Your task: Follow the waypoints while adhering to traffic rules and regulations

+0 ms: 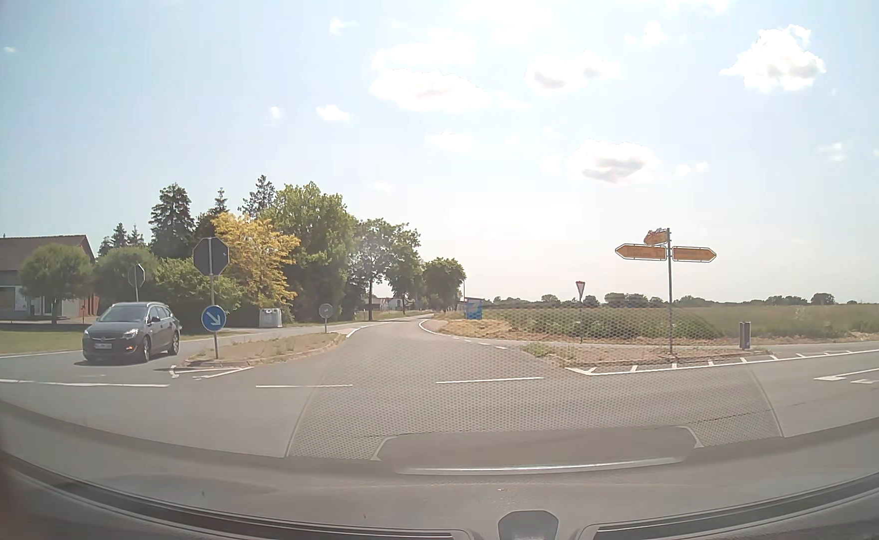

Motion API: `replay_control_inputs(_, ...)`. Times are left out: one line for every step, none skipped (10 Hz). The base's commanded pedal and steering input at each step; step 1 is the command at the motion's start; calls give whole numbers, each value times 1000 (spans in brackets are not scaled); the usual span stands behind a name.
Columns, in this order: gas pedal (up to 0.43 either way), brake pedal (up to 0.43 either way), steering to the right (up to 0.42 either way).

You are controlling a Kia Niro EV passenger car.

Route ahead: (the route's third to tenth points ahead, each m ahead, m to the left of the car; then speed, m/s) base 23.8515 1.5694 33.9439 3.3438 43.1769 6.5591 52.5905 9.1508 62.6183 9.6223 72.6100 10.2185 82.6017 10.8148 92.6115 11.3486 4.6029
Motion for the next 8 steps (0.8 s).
replay_control_inputs(630,6,-18)
replay_control_inputs(630,6,-18)
replay_control_inputs(630,6,-19)
replay_control_inputs(630,6,-19)
replay_control_inputs(630,6,-17)
replay_control_inputs(630,6,-16)
replay_control_inputs(630,6,-17)
replay_control_inputs(630,6,-18)
